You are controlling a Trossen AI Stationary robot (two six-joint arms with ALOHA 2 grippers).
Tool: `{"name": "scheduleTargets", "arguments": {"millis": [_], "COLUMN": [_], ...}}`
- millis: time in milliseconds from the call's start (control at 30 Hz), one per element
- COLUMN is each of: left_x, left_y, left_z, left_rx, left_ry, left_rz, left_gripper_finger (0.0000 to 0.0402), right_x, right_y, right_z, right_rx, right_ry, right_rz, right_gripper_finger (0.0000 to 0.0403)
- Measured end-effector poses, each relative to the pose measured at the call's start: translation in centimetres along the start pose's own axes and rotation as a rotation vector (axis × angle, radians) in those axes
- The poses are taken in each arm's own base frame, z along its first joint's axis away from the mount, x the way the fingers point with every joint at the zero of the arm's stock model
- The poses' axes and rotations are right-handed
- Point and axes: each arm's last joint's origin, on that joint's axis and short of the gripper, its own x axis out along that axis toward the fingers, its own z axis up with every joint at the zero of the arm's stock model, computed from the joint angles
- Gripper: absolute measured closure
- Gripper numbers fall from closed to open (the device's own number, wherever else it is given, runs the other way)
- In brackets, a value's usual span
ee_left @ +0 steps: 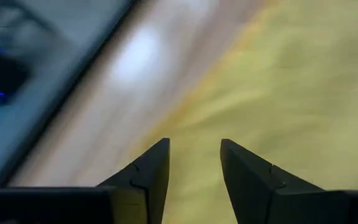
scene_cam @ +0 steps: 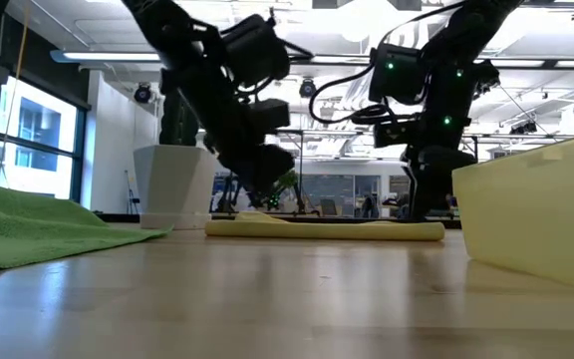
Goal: Roll microfiber towels into tight, uniform cylinder then place into a basket
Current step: Fold the yellow towel
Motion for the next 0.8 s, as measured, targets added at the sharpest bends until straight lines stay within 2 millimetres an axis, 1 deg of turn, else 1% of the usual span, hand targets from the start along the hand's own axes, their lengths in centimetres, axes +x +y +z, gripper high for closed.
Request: {"name": "scheduleTargets", "arguments": {"millis": [100, 333, 467, 633, 800], "left_x": [0.3, 0.5, 0.4, 0.4, 0.4], "left_y": [-0.3, 0.1, 0.0, -0.3, -0.7], "left_z": [0.1, -1.2, -2.0, -3.0, -2.9], "left_rx": [-0.033, -0.103, -0.125, -0.175, -0.237], "left_ry": [0.011, 0.141, 0.223, 0.278, 0.298], "left_rz": [-0.106, -0.099, -0.148, -0.226, -0.379], "left_gripper_finger": [0.0274, 0.0274, 0.0274, 0.0274, 0.0274], "right_x": [0.3, 1.6, 1.8, 1.8, 1.5], "right_y": [0.0, -0.7, -1.6, -3.1, -5.0], "right_z": [-0.2, -1.2, -1.3, -0.7, 0.7], "right_rx": [-0.007, -0.05, -0.081, -0.151, -0.145], "right_ry": [-0.009, -0.049, -0.056, -0.112, -0.259], "right_rz": [-0.002, -0.026, -0.097, -0.193, -0.303], "right_gripper_finger": [0.0309, 0.0309, 0.0309, 0.0309, 0.0309]}}
